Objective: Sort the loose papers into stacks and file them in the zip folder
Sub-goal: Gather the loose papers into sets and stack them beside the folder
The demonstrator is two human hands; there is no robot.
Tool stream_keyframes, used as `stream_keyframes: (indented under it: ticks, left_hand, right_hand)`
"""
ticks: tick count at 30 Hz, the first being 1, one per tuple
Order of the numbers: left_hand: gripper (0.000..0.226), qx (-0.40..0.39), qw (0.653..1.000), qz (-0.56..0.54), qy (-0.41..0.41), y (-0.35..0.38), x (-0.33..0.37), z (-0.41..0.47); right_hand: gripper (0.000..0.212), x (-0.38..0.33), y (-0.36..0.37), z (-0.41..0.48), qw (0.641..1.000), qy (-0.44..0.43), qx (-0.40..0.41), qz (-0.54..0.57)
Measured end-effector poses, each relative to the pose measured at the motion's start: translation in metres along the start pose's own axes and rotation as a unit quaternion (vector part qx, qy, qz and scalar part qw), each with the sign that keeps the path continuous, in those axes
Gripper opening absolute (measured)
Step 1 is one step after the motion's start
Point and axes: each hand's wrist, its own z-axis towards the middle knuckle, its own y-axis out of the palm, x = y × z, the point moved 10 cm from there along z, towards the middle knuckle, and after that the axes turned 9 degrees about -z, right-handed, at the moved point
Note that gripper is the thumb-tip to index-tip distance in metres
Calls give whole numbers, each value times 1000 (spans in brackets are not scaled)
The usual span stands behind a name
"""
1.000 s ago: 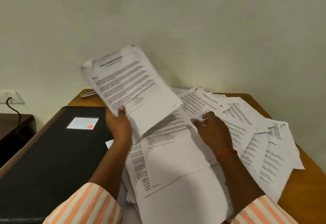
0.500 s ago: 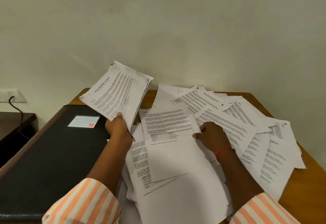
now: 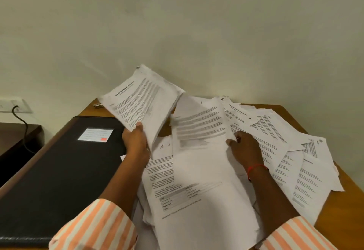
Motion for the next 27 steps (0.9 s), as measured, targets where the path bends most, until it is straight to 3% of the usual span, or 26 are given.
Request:
stream_keyframes:
  ticks: [3,6,9,14,18,20,22,25,27]
  left_hand:
    - [31,-104,985,118,64,32,8,-15]
    - [21,-212,956,193,65,59,-10,-37]
    - [19,-197,950,237,60,55,-25,-35]
    - [18,-167,954,227,99,51,-14,-30]
    - [31,-174,971,163,-8,49,-29,-22]
    - [30,-190,967,166,-18,51,-31,-24]
    - [22,-206,961,179,38,57,-20,-35]
    - [21,-236,939,170,185,72,16,-66]
    - [17,-246,924,155,249,77,34,-82]
  right_hand:
    - [10,12,-9,4,992,28,29,121]
    - [7,11,5,1,971,52,-21,231]
    - [8,-3,15,-3,957,47,-77,276]
    - [12,-24,7,-13,940,2,-84,330]
    - [9,-28,10,-15,931,3,-99,351]
    - [21,-30,7,-16,924,0,-83,374]
    - [33,-36,3,-19,916,-17,-73,395]
    - [5,-50,-10,-22,939,-81,-21,333]
    - [12,-55,-20,-24,941,-110,23,319]
